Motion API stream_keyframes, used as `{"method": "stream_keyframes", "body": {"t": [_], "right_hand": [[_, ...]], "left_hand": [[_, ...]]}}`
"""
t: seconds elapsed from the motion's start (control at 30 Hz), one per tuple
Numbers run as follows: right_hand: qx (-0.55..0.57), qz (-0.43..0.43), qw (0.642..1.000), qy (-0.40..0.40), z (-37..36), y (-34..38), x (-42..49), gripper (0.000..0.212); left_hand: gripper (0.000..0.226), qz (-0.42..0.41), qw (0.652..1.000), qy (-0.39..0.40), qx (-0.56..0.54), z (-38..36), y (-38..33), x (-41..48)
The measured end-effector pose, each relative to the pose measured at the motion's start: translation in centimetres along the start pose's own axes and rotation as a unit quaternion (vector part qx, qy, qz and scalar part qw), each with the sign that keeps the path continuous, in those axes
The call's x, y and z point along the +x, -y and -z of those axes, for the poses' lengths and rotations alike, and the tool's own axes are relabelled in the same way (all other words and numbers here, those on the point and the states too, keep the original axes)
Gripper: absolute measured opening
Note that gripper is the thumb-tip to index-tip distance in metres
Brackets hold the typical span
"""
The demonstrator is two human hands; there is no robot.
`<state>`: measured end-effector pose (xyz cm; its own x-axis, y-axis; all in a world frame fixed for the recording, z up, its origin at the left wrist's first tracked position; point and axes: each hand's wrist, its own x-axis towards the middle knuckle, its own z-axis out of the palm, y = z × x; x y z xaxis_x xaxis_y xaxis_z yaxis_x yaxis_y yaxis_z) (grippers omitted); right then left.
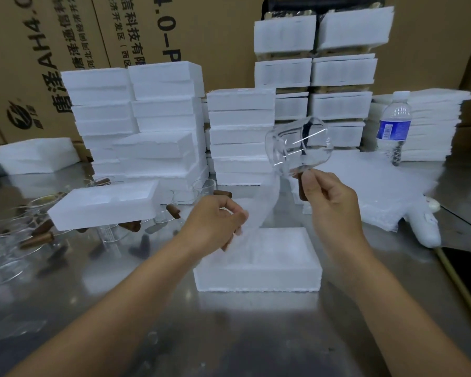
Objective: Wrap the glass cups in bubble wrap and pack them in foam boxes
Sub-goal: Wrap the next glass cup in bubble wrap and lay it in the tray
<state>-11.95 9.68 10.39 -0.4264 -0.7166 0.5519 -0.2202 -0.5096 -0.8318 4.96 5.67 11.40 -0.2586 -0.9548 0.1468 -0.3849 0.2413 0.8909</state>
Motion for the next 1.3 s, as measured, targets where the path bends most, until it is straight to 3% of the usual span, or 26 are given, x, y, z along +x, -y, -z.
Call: {"method": "stream_keyframes", "body": {"t": [0.1,0.23,0.5,0.57,0.67,0.73,0.8,0.9,1.07,1.17,1.3], "right_hand": [[-0.059,0.039,0.997,0.026,-0.2,0.0,-0.2,0.015],[-0.182,0.075,0.980,0.024,0.1,-0.4,-0.1,0.014],[-0.430,0.002,0.902,0.037,1.6,-1.4,0.4,0.026],[-0.432,0.005,0.902,0.005,1.5,-1.2,0.5,0.028],[-0.288,-0.013,0.957,-0.015,1.5,-0.3,0.9,0.029],[-0.182,-0.051,0.981,0.033,1.4,0.3,0.9,0.030],[-0.143,-0.088,0.981,0.092,1.3,0.5,0.8,0.031],[-0.181,-0.141,0.965,0.124,1.3,0.2,0.6,0.031],[-0.249,-0.212,0.941,0.086,2.2,-0.6,1.2,0.036],[-0.352,-0.176,0.917,0.067,2.4,-1.1,1.2,0.041],[-0.426,-0.125,0.895,0.036,2.2,-1.4,1.0,0.050]], "left_hand": [[0.014,0.033,0.996,-0.023,-0.078,-1.3,-0.8,0.5],[0.014,0.034,0.992,-0.070,-0.102,-2.2,-1.3,1.3],[0.013,-0.032,0.983,-0.153,-0.097,-3.0,-1.0,1.8],[0.013,-0.056,0.984,-0.157,-0.068,-3.2,-0.9,1.8],[0.014,-0.068,0.989,-0.129,-0.039,-3.9,-0.7,2.0],[0.016,-0.053,0.994,-0.090,-0.038,-4.6,-0.4,2.1],[0.018,-0.027,0.997,-0.062,-0.042,-5.3,0.0,2.4],[0.018,0.008,0.997,-0.053,-0.053,-6.1,0.2,2.7],[0.015,0.043,0.990,-0.098,-0.087,-6.4,0.4,3.0],[0.015,0.027,0.986,-0.122,-0.109,-6.4,0.3,2.9],[0.011,-0.056,0.986,-0.146,-0.055,-6.0,-0.4,2.7]]}}
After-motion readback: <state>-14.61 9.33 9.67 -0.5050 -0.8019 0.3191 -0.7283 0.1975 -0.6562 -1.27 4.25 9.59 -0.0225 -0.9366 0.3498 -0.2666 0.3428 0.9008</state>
